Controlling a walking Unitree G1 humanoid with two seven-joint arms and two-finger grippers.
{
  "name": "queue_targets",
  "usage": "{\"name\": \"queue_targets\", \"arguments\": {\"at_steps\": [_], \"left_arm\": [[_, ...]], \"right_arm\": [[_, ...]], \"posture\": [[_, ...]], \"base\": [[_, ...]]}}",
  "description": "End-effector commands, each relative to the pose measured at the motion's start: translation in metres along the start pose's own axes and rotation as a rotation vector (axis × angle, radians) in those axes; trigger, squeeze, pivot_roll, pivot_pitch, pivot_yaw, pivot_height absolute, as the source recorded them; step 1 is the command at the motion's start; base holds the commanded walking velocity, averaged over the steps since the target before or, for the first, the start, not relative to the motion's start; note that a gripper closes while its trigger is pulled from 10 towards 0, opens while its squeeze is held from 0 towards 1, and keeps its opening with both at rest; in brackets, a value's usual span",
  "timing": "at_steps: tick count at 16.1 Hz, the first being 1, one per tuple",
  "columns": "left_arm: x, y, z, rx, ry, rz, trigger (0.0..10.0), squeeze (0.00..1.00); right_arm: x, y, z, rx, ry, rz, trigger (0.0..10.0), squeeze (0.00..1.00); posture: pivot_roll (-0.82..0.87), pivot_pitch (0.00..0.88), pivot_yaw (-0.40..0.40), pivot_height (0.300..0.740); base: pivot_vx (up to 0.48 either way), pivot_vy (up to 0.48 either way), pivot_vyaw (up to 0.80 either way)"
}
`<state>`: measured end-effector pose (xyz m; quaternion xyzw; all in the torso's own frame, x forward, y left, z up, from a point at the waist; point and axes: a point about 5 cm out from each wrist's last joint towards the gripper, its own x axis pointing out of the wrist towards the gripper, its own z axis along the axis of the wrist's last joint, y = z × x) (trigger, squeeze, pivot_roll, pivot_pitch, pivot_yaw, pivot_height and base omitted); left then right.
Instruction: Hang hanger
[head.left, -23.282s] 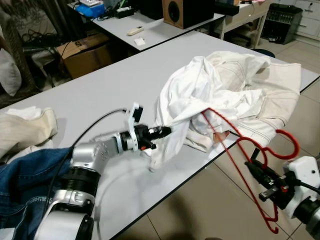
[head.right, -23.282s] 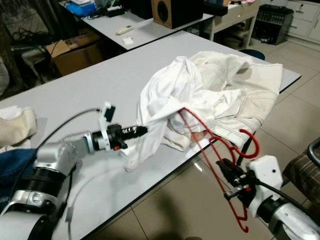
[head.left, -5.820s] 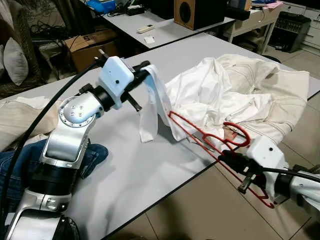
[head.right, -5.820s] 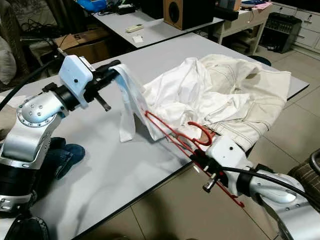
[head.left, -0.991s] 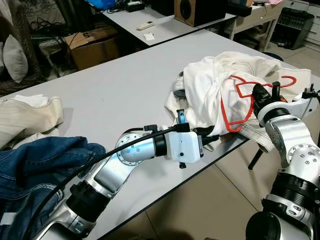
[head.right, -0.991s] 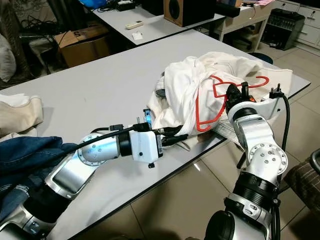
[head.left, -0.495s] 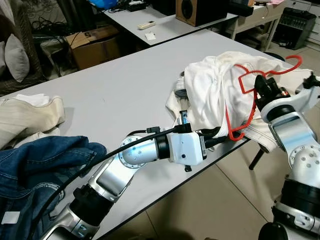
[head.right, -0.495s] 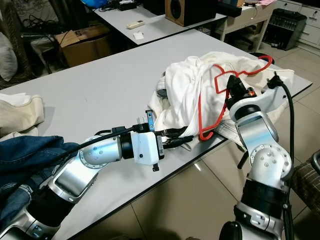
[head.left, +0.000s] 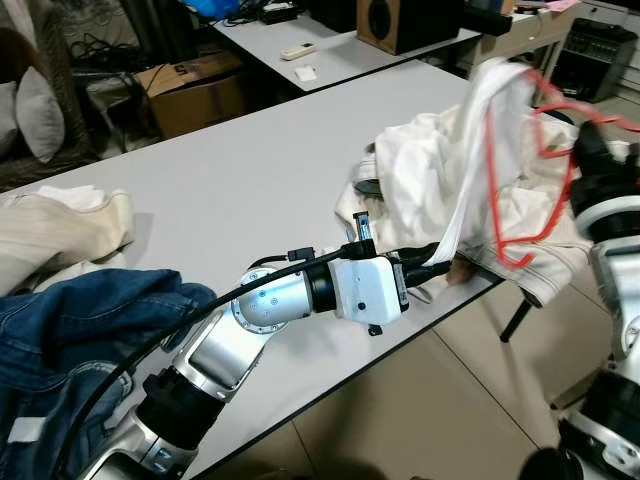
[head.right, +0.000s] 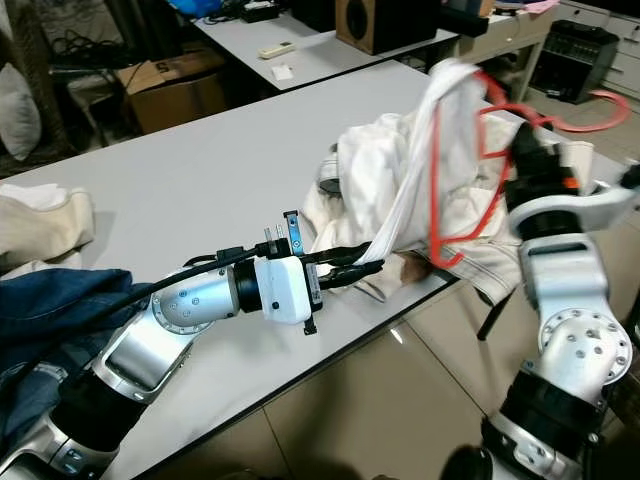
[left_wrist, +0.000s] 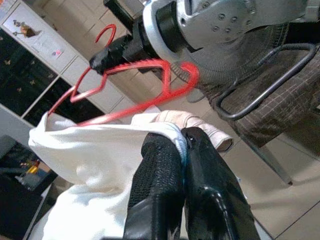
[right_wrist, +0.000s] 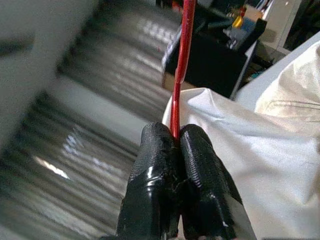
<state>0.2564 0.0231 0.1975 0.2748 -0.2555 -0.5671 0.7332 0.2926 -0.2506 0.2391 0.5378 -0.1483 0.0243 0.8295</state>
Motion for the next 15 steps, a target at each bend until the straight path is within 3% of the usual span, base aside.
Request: {"name": "queue_targets", "arguments": {"at_steps": [1, 5, 6, 8, 9, 10, 11, 12, 13, 14, 15], "left_arm": [[0.006, -0.004, 0.008, 0.038, -0.031, -0.043, 0.0, 0.0], [0.012, -0.007, 0.009, 0.045, -0.033, -0.065, 0.0, 0.0], [0.013, -0.01, 0.003, 0.078, 0.015, -0.088, 3.8, 0.0], [0.012, -0.01, -0.007, 0.141, 0.098, -0.107, 10.0, 0.0], [0.009, -0.012, -0.023, 0.135, 0.226, -0.118, 10.0, 0.0], [0.006, -0.013, -0.031, 0.142, 0.293, -0.136, 10.0, 0.0], [-0.005, -0.014, -0.05, 0.172, 0.434, -0.192, 10.0, 0.0], [-0.008, -0.014, -0.056, 0.185, 0.473, -0.206, 10.0, 0.0], [-0.011, -0.008, -0.063, 0.301, 0.527, -0.22, 9.3, 0.0], [-0.008, 0.0, -0.062, 0.359, 0.532, -0.19, 1.7, 0.0], [-0.005, 0.007, -0.06, 0.368, 0.555, -0.144, 0.0, 0.0]], "right_arm": [[0.004, 0.004, 0.007, 0.074, -0.057, 0.011, 10.0, 0.0], [0.015, 0.003, -0.004, 0.127, -0.042, 0.003, 10.0, 0.0], [0.019, 0.005, -0.009, 0.142, -0.029, -0.001, 10.0, 0.0], [0.024, 0.003, -0.017, 0.122, -0.003, -0.028, 10.0, 0.0], [0.026, 0.001, -0.019, 0.121, -0.004, -0.041, 10.0, 0.0], [0.026, 0.001, -0.021, 0.108, -0.001, -0.047, 10.0, 0.0], [0.026, 0.0, -0.024, 0.088, 0.007, -0.054, 10.0, 0.0], [0.027, 0.0, -0.025, 0.084, 0.009, -0.054, 10.0, 0.0], [0.027, -0.002, -0.027, 0.1, 0.003, -0.067, 10.0, 0.0], [0.027, -0.004, -0.029, 0.106, 0.0, -0.08, 10.0, 0.0], [0.028, -0.005, -0.033, 0.093, 0.011, -0.087, 10.0, 0.0]], "posture": [[-0.19, 0.0, 0.09, 0.74], [-0.18, 0.0, 0.082, 0.74], [-0.18, 0.0, 0.082, 0.74], [-0.18, 0.0, 0.08, 0.74], [-0.18, 0.0, 0.08, 0.74], [-0.18, 0.0, 0.08, 0.74], [-0.18, 0.0, 0.078, 0.74], [-0.18, 0.0, 0.078, 0.74], [-0.17, 0.0, 0.073, 0.74], [-0.17, 0.0, 0.073, 0.74], [-0.17, 0.0, 0.073, 0.74]], "base": [[0.0, 0.0, 0.0], [0.0, 0.0, 0.0], [0.0, 0.0, 0.0], [0.0, 0.0, 0.0], [0.0, 0.0, 0.0], [0.0, 0.0, 0.0], [0.0, 0.0, 0.0], [0.0, 0.0, 0.0], [0.0, 0.0, 0.0], [0.0, 0.0, 0.0], [0.0, 0.0, 0.0]]}}
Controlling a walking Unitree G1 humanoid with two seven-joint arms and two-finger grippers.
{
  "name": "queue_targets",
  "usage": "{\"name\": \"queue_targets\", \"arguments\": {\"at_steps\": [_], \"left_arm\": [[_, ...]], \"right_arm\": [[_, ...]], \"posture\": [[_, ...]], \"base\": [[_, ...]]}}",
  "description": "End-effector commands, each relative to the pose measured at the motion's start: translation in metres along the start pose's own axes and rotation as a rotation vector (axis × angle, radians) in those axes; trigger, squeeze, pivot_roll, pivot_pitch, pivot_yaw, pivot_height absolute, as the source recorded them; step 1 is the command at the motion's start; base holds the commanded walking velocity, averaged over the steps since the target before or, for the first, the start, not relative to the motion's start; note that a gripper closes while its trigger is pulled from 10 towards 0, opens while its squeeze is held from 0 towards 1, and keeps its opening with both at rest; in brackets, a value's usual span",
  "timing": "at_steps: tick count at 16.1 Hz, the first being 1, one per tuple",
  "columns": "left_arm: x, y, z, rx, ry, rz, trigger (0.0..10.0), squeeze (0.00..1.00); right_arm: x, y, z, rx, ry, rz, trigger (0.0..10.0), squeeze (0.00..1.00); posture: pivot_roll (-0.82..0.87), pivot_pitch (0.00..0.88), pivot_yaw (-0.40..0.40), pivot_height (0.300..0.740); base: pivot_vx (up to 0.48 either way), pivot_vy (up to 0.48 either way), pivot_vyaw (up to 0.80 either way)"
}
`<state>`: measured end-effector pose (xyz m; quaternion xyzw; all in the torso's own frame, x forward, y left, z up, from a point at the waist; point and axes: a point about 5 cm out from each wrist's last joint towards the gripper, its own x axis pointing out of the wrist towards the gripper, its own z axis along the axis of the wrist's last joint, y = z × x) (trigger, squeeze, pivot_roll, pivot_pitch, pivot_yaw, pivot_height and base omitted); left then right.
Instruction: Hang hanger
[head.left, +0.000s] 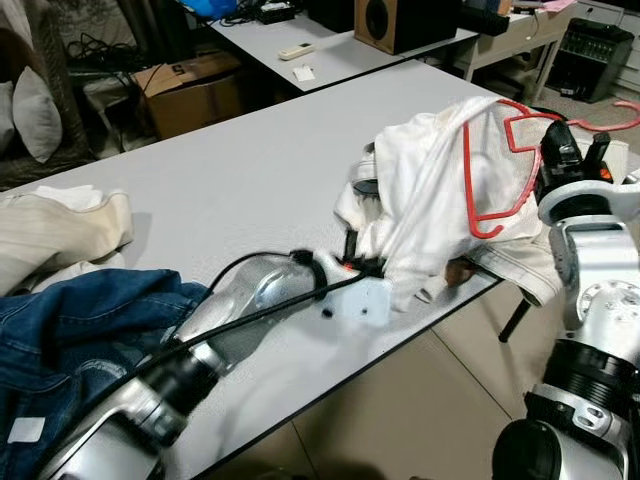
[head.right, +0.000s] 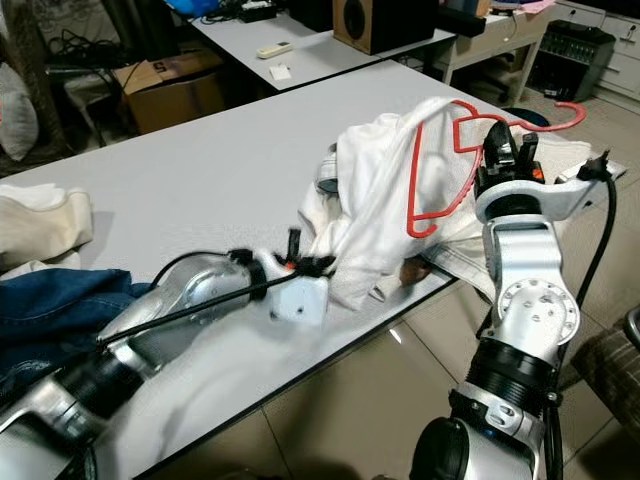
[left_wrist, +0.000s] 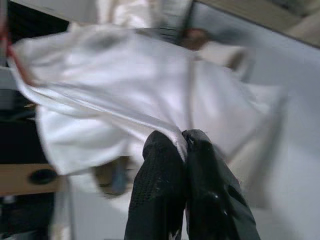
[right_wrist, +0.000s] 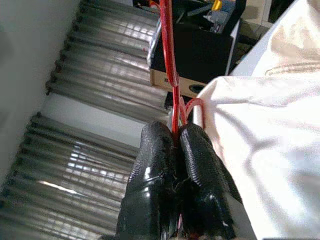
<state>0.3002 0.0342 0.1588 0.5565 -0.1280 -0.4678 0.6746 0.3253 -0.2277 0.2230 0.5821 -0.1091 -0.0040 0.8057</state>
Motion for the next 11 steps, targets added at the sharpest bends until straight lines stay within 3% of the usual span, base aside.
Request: {"name": "queue_targets", "arguments": {"at_steps": [1, 3, 6, 11], "left_arm": [[0.0, 0.005, -0.003, 0.03, 0.049, 0.023, 0.0, 0.0], [0.0, 0.013, -0.002, 0.06, 0.083, 0.093, 0.0, 0.0], [-0.003, 0.019, 0.01, 0.094, 0.041, 0.16, 0.0, 0.0], [-0.007, 0.006, 0.034, 0.082, -0.04, 0.137, 0.0, 0.0]], "right_arm": [[0.003, 0.005, -0.004, -0.023, -0.003, 0.004, 10.0, 0.0], [0.003, -0.003, -0.008, -0.078, 0.001, -0.041, 10.0, 0.0], [0.002, -0.015, -0.01, -0.128, -0.013, -0.085, 10.0, 0.0], [0.004, -0.01, -0.009, -0.128, -0.05, -0.045, 10.0, 0.0]], "posture": [[-0.17, 0.0, 0.078, 0.74], [-0.17, 0.0, 0.081, 0.74], [-0.16, 0.0, 0.076, 0.74], [-0.15, 0.0, 0.066, 0.74]], "base": [[0.0, 0.0, 0.0], [0.0, 0.0, 0.0], [0.0, 0.0, 0.0], [0.0, 0.0, 0.0]]}}
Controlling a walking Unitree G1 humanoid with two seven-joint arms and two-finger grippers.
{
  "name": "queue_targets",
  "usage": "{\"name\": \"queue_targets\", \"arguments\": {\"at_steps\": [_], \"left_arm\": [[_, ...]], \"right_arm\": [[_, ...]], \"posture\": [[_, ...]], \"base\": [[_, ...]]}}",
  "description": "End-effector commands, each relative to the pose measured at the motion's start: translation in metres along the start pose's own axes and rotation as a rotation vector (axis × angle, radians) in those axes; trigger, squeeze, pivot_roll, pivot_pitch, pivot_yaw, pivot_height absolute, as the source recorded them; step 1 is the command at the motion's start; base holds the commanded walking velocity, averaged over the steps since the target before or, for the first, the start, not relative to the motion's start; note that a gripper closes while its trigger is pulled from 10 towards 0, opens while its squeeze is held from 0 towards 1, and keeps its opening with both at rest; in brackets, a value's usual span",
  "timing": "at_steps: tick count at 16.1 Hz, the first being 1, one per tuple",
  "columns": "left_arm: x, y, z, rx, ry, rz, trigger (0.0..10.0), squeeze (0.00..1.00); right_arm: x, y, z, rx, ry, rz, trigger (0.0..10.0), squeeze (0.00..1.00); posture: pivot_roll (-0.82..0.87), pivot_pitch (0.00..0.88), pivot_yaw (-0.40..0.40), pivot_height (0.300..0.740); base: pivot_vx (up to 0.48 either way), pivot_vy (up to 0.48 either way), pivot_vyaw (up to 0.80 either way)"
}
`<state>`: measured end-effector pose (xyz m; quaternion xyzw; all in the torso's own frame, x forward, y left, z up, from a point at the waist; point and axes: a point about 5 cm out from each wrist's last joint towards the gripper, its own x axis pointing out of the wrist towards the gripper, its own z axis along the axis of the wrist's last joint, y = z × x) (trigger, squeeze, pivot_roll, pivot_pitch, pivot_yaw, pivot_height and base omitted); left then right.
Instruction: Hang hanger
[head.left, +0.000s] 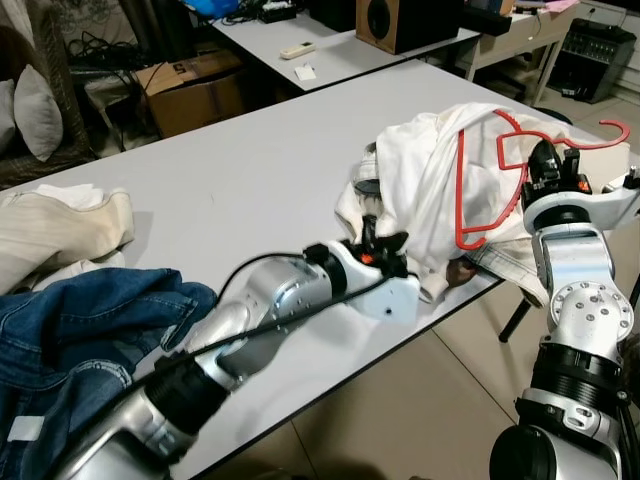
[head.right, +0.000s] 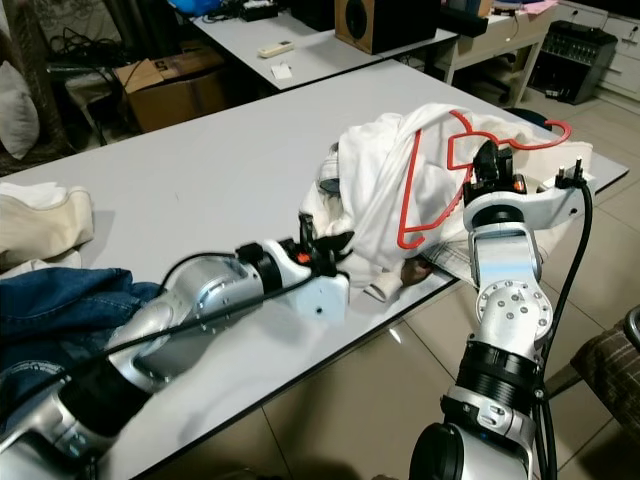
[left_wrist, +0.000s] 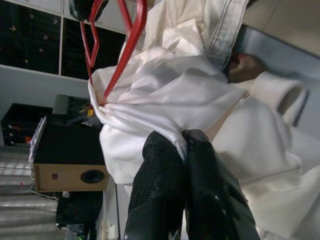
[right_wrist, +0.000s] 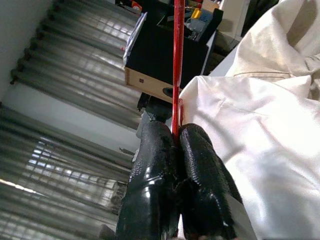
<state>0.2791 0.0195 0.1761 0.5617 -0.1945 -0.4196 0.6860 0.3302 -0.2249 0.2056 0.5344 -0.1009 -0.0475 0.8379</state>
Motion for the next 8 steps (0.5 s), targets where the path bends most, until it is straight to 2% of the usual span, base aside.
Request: {"name": "queue_targets", "arguments": {"at_steps": [1, 3, 4, 5, 6, 7, 8], "left_arm": [[-0.001, -0.001, 0.006, 0.008, -0.017, -0.016, 0.0, 0.0], [-0.004, -0.007, 0.002, -0.102, 0.005, -0.04, 0.0, 0.0], [-0.006, -0.013, -0.004, -0.217, 0.036, -0.067, 3.2, 0.0], [-0.009, -0.022, -0.011, -0.365, 0.058, -0.109, 10.0, 0.0], [-0.012, -0.027, -0.015, -0.447, 0.058, -0.128, 10.0, 0.0], [-0.016, -0.032, -0.013, -0.568, 0.006, -0.172, 10.0, 0.0], [-0.018, -0.032, -0.011, -0.592, -0.028, -0.169, 10.0, 0.35]], "right_arm": [[0.002, 0.007, 0.002, -0.002, -0.026, 0.032, 10.0, 0.0], [0.0, 0.006, 0.005, -0.007, -0.034, 0.043, 10.0, 0.0], [-0.003, 0.005, 0.007, -0.016, -0.029, 0.047, 10.0, 0.0], [-0.007, 0.003, 0.008, -0.028, -0.016, 0.049, 10.0, 0.0], [-0.013, 0.0, 0.009, -0.052, -0.001, 0.049, 10.0, 0.0], [-0.019, -0.005, 0.011, -0.065, 0.003, 0.042, 10.0, 0.0], [-0.023, -0.01, 0.011, -0.068, 0.004, 0.028, 10.0, 0.0]], "posture": [[-0.15, 0.0, 0.066, 0.74], [-0.15, 0.0, 0.07, 0.74], [-0.16, 0.0, 0.077, 0.74], [-0.16, 0.0, 0.079, 0.74], [-0.16, 0.0, 0.08, 0.74], [-0.16, 0.0, 0.08, 0.74], [-0.16, 0.0, 0.082, 0.74]], "base": [[0.0, 0.0, 0.0], [0.0, 0.0, 0.0], [0.0, 0.0, 0.0], [0.0, 0.0, 0.0], [0.0, 0.0, 0.0], [0.0, 0.0, 0.0], [0.0, 0.0, 0.0]]}}
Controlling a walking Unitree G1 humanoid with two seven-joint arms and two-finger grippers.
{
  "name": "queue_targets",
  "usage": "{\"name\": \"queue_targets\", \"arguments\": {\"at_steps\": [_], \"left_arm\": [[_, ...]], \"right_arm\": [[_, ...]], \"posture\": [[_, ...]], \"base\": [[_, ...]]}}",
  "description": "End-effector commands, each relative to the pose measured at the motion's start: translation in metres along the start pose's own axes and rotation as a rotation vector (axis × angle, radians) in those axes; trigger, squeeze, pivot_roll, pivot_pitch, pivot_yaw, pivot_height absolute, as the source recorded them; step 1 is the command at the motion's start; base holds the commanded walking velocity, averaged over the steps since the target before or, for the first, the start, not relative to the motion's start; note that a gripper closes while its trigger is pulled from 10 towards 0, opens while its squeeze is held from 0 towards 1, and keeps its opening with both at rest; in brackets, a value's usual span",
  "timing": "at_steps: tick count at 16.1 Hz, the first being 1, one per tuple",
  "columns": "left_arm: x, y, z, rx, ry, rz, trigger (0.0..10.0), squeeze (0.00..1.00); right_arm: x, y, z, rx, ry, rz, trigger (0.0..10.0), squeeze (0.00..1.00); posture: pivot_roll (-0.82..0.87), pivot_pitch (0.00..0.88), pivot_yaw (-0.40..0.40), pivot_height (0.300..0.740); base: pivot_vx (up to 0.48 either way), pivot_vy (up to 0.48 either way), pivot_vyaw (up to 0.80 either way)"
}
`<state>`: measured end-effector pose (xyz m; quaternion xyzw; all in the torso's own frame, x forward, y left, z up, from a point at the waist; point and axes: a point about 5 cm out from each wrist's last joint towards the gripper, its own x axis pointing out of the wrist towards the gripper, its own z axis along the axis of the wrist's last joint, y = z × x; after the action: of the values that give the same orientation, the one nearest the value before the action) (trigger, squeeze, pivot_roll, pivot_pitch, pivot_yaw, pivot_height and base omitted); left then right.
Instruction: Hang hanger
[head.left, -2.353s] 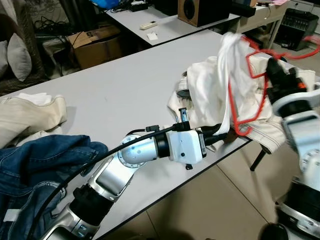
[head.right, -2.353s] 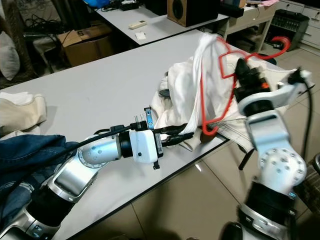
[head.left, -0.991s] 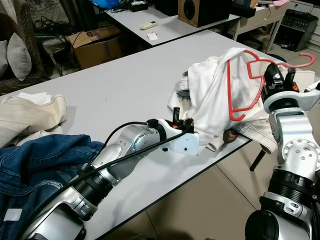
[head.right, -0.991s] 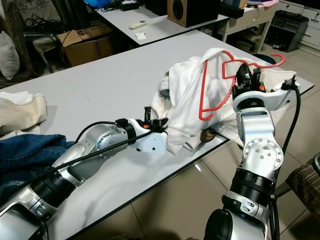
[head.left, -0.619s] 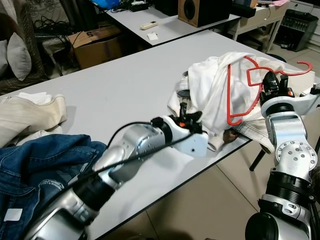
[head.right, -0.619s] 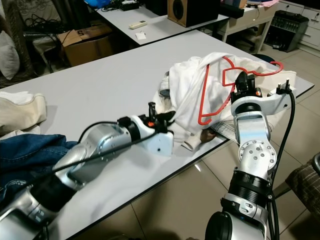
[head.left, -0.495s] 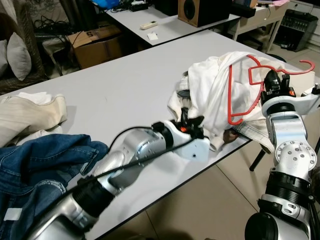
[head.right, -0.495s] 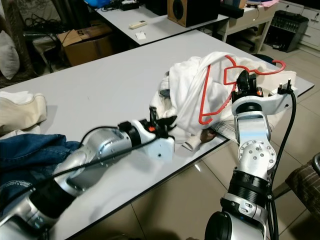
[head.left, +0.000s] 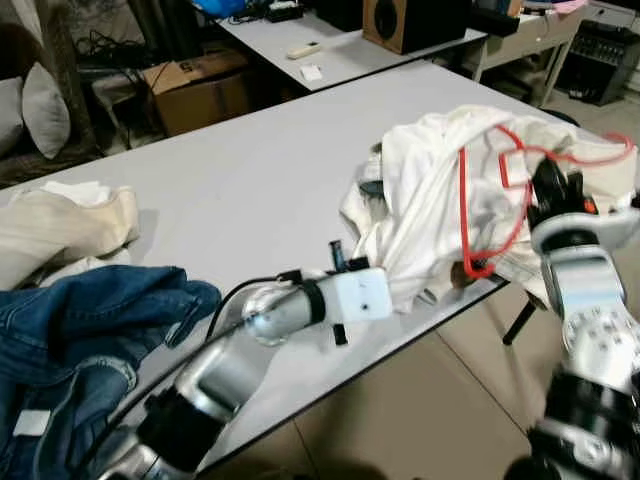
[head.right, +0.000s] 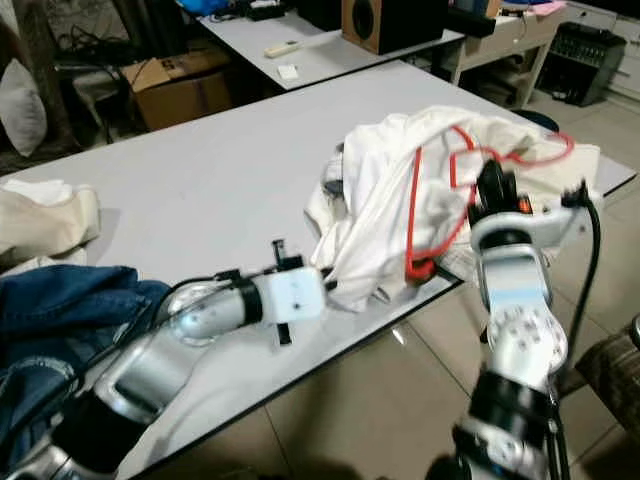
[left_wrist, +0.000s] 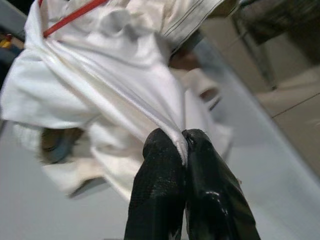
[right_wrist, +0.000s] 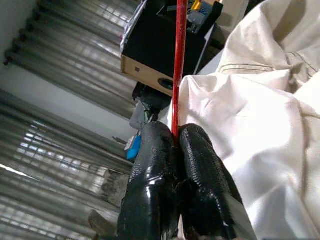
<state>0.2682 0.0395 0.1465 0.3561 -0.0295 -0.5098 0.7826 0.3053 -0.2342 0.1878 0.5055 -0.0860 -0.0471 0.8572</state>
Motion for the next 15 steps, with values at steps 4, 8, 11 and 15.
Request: {"name": "queue_targets", "arguments": {"at_steps": [4, 8, 11, 15], "left_arm": [[-0.002, -0.015, 0.02, -0.091, -0.13, -0.103, 10.0, 1.0], [-0.004, -0.008, 0.015, -0.18, -0.142, -0.066, 10.0, 1.0], [0.0, 0.028, -0.002, -0.268, -0.117, 0.194, 10.0, 1.0], [0.025, 0.034, -0.007, -0.404, -0.123, 0.221, 10.0, 0.1]], "right_arm": [[-0.019, -0.013, 0.001, -0.016, 0.035, 0.0, 10.0, 0.0], [-0.042, -0.023, 0.01, -0.115, 0.1, 0.032, 10.0, 0.0], [-0.063, -0.037, 0.02, -0.238, 0.124, 0.015, 10.0, 0.0], [-0.083, -0.036, 0.029, -0.293, 0.179, 0.072, 10.0, 0.0]], "posture": [[-0.16, 0.0, 0.08, 0.74], [-0.17, 0.0, 0.088, 0.74], [-0.19, 0.0, 0.103, 0.74], [-0.23, 0.0, 0.134, 0.74]], "base": [[0.0, 0.0, 0.0], [0.0, 0.0, 0.0], [0.0, 0.0, 0.0], [0.0, 0.0, 0.0]]}}
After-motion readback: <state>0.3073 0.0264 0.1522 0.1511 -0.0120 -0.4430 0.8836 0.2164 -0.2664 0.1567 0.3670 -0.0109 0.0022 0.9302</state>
